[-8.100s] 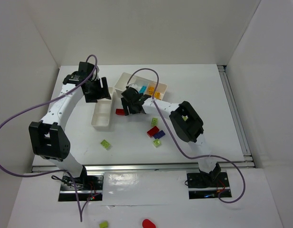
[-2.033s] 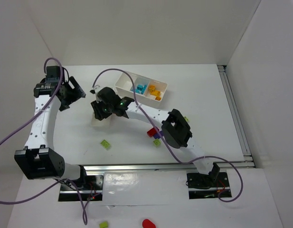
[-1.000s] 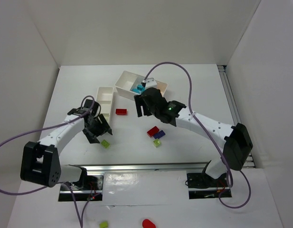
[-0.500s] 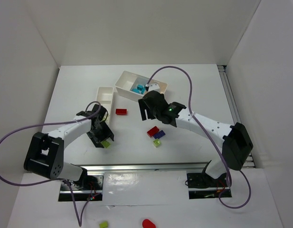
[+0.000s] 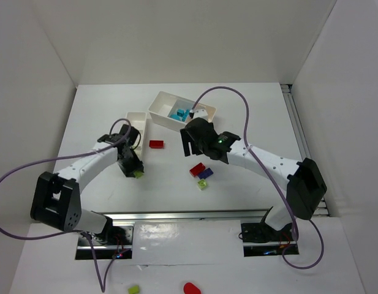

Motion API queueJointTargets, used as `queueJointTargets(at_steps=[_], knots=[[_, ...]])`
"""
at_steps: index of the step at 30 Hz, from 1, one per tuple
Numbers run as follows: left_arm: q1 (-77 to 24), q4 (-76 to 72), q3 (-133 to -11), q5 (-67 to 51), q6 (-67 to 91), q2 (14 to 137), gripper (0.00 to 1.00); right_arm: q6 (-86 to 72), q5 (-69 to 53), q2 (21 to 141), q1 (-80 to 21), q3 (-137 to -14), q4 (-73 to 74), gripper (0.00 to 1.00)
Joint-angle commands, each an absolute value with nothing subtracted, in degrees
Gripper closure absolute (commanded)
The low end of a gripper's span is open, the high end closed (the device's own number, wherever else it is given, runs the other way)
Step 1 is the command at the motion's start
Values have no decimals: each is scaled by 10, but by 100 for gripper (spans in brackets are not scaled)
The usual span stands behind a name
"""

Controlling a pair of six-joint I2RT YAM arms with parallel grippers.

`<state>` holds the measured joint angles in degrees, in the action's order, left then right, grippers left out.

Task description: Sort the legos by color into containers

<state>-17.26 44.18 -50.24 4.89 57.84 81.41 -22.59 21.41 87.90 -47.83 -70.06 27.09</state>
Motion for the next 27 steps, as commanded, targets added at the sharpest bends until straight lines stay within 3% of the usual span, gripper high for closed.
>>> queueJointTargets(at_steps=[1,9,17,19,20,23,24,27], knots=[[-163,477,-593,91,535,771,84,-255,208,860,-475,-677,300,19],[-62,491,-677,101,471,827,86,-332,135,796,-475,-577,314,19],[-42,447,-677,85,458,887,82,-344,91,790,-480,-515,295,15],[-42,446,-677,85,458,894,74,-344,84,796,-486,-509,295,15],[-42,440,-677,85,458,894,57,-344,83,802,-486,-503,290,15],[-37,439,-671,85,458,894,39,-338,77,817,-492,-497,269,15],[-37,439,-671,85,458,894,28,-331,71,823,-492,-497,264,17],[-37,439,-677,85,446,882,16,-316,71,850,-492,-497,252,18]])
